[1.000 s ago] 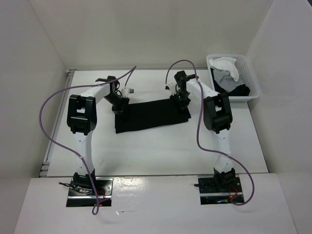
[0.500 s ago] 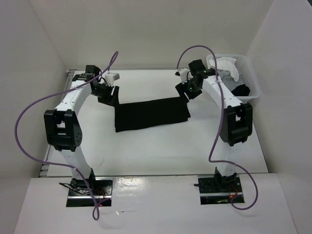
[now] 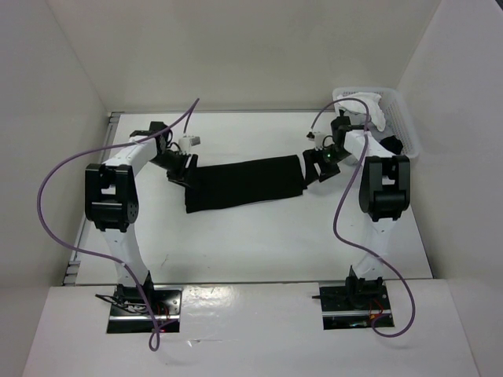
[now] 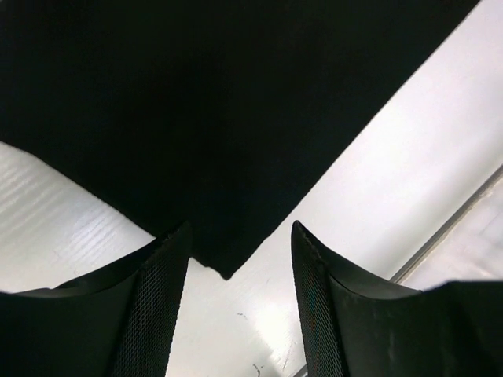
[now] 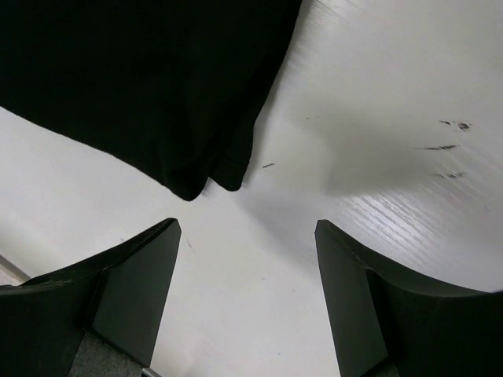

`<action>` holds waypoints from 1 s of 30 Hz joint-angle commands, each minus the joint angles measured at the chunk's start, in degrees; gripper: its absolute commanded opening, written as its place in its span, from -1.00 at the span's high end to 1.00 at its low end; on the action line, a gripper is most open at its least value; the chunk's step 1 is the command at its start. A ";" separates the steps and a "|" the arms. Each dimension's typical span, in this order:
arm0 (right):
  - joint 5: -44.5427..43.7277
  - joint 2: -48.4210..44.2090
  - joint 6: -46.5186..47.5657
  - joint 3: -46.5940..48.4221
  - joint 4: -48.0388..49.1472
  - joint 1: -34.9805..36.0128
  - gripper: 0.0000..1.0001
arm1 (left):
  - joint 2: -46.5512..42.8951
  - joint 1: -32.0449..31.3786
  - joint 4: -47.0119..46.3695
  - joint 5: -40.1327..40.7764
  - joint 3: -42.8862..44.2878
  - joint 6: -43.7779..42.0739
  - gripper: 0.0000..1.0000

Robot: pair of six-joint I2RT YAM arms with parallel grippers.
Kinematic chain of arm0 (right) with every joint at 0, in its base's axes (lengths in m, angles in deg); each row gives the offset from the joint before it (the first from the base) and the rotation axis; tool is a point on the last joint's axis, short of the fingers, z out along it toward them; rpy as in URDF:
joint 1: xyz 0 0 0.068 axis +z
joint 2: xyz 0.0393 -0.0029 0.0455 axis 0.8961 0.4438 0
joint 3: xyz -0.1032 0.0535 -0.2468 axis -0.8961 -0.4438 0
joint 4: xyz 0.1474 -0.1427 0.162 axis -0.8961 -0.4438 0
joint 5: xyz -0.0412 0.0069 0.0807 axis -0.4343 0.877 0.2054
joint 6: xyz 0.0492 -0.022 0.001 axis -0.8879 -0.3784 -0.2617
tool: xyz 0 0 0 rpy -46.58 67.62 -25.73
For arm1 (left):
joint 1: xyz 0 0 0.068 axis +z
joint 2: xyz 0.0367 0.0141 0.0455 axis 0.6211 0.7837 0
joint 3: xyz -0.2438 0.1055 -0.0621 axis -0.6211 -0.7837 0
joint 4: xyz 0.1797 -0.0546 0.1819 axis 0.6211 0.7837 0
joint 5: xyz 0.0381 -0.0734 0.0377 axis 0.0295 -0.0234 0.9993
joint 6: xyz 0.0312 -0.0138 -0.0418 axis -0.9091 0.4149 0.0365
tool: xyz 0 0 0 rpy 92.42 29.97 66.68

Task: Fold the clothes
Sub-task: Fold the tank top

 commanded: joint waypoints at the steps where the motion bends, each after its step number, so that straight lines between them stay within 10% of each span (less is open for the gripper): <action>1: 5.18 0.37 1.29 1.00 -0.43 0.33 -0.56 | 0.79 -0.10 0.36 -5.37 2.61 -2.21 -0.21; 10: 5.71 2.83 1.82 1.00 -0.43 0.33 -0.56 | 6.40 1.83 0.36 -9.58 4.81 -3.44 0.12; 16: 5.71 5.11 2.35 2.31 -0.43 0.33 -0.56 | 9.92 4.73 0.88 -11.44 5.52 -4.59 0.96; 30: 8.61 13.64 2.88 10.92 -3.69 0.33 -0.56 | 16.07 5.95 0.88 -14.42 6.66 -6.34 1.00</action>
